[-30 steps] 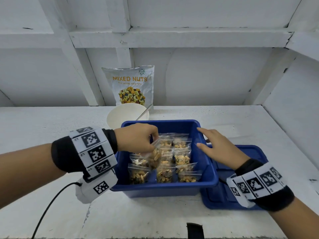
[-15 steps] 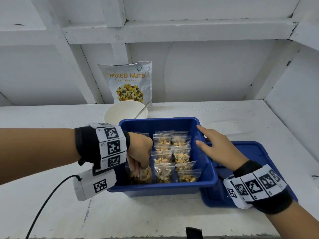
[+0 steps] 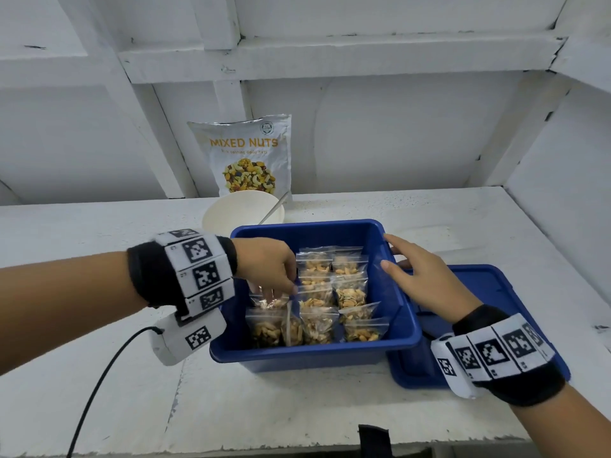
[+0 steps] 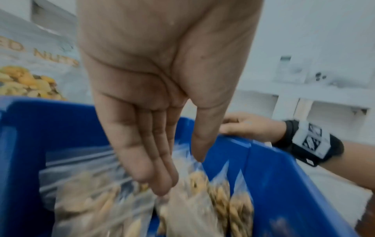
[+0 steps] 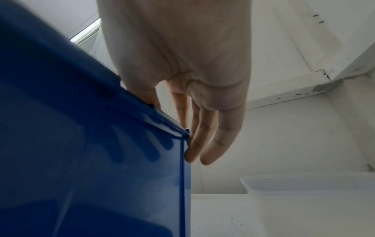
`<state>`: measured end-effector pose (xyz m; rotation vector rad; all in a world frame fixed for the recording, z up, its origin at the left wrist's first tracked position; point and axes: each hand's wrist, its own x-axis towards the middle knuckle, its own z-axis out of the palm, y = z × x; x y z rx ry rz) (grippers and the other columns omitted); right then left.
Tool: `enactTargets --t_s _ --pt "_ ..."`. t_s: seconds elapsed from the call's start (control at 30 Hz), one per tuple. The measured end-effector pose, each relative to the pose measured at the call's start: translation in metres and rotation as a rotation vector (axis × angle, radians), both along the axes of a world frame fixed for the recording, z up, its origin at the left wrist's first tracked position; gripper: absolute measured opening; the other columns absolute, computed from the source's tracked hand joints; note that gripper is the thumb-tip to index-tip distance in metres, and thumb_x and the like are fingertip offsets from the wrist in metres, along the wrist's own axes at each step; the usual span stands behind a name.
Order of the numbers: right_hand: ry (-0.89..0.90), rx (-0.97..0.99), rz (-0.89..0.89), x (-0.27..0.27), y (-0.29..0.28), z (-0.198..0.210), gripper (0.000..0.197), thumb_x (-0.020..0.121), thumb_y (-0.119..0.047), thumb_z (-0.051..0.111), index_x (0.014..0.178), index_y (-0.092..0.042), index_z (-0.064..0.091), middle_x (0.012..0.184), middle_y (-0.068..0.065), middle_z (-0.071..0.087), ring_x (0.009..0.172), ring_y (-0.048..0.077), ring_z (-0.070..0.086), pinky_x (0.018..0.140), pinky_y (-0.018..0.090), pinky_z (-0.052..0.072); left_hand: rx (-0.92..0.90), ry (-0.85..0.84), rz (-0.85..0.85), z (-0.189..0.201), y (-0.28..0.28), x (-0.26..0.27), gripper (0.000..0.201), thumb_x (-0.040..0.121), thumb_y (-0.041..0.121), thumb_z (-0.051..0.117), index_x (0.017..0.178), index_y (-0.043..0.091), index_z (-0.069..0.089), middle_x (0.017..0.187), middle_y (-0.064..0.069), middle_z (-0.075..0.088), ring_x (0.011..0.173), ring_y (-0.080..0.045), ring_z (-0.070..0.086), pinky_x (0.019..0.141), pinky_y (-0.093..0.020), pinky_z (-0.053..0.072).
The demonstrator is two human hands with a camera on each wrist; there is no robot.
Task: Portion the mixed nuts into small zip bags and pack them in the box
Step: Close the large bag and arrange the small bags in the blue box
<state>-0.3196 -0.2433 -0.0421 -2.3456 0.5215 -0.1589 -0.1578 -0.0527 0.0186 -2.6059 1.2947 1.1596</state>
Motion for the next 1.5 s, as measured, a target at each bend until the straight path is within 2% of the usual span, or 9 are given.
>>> enactTargets --t_s 0.17,0.33,0.4,0.5,0.6,0.77,1.0,1.23,1.5 --pt "-0.045 0.048 -0.118 -0.021 -0.013 0.000 0.042 0.095 -0.027 0.048 0.136 -0.025 0.042 0.117 -0.004 0.052 0.096 0.008 0.053 0.073 0.013 0.036 -0.401 -0.262 0.125 0.022 0.039 0.010 0.017 0.092 0.035 0.052 0.102 0.024 0.060 0.083 0.015 0.057 0.077 0.000 0.052 0.067 -0.010 0.037" --pt "0.166 -0.074 -0.134 -0.054 -0.035 -0.018 0.043 0.091 -0.028 0.055 0.132 -0.015 0.048 0.127 0.006 0.054 0.110 0.016 0.051 0.093 0.024 0.038 -0.707 -0.312 0.438 -0.004 0.080 0.015 0.025 0.093 0.027 0.050 0.113 0.015 0.059 0.105 -0.002 0.063 0.089 -0.013 0.056 0.073 -0.022 0.038" --pt "0.337 -0.120 -0.055 -0.067 -0.039 -0.024 0.053 0.089 -0.037 0.057 0.136 -0.018 0.042 0.136 0.003 0.047 0.122 0.016 0.046 0.100 0.024 0.035 -0.723 -0.303 0.521 -0.019 0.083 0.012 0.034 0.094 0.028 0.048 0.122 0.010 0.055 0.116 -0.006 0.060 0.092 -0.015 0.053 0.078 -0.025 0.037" --pt "0.637 -0.207 0.138 -0.083 -0.038 -0.031 0.086 0.079 -0.055 0.061 0.147 -0.024 0.019 0.148 -0.003 0.028 0.133 0.014 0.032 0.107 0.032 0.031 -0.743 -0.246 0.633 -0.037 0.084 0.007 0.042 0.095 0.029 0.045 0.132 0.010 0.047 0.133 -0.008 0.052 0.105 -0.021 0.054 0.087 -0.029 0.038" --pt "0.799 -0.332 0.251 -0.094 -0.030 -0.042 0.103 0.073 -0.056 0.065 0.149 -0.026 0.002 0.153 -0.005 0.012 0.138 0.016 0.022 0.108 0.037 0.029 -0.787 -0.127 0.732 -0.048 0.083 0.003 0.046 0.096 0.032 0.044 0.137 0.013 0.042 0.138 -0.007 0.049 0.114 -0.025 0.054 0.100 -0.044 0.042" --pt "0.731 -0.415 0.201 -0.096 -0.026 -0.046 0.089 0.071 -0.050 0.066 0.143 -0.022 0.022 0.129 -0.007 0.032 0.120 0.014 0.035 0.095 0.032 0.034 -0.865 -0.070 0.778 -0.052 0.080 0.000 0.032 0.097 0.023 0.044 0.127 0.019 0.054 0.127 -0.005 0.056 0.106 -0.024 0.055 0.096 -0.050 0.046" --pt "0.626 -0.317 0.100 -0.110 -0.043 0.000 0.089 0.067 -0.056 0.071 0.139 -0.027 0.028 0.114 -0.015 0.030 0.111 0.009 0.038 0.096 0.031 0.038 -0.886 -0.035 0.813 -0.052 0.081 0.001 0.029 0.096 0.019 0.045 0.123 0.021 0.057 0.124 -0.007 0.058 0.095 -0.023 0.058 0.087 -0.045 0.050" --pt "0.483 -0.418 0.060 -0.095 -0.044 0.068 0.096 0.065 -0.060 0.070 0.143 -0.026 0.027 0.115 -0.015 0.030 0.112 0.009 0.039 0.099 0.033 0.038 -0.904 0.045 0.846 -0.052 0.080 0.002 0.030 0.097 0.020 0.045 0.125 0.019 0.056 0.125 -0.007 0.057 0.098 -0.023 0.058 0.076 -0.037 0.052" --pt "0.425 -0.632 0.402 -0.020 0.037 0.091 0.094 0.072 -0.066 0.060 0.146 -0.026 0.019 0.137 -0.005 0.030 0.122 0.018 0.038 0.099 0.035 0.034 -0.882 0.004 0.822 -0.051 0.077 0.002 0.032 0.097 0.026 0.043 0.126 0.017 0.055 0.123 -0.007 0.057 0.099 -0.022 0.056 0.076 -0.035 0.051"
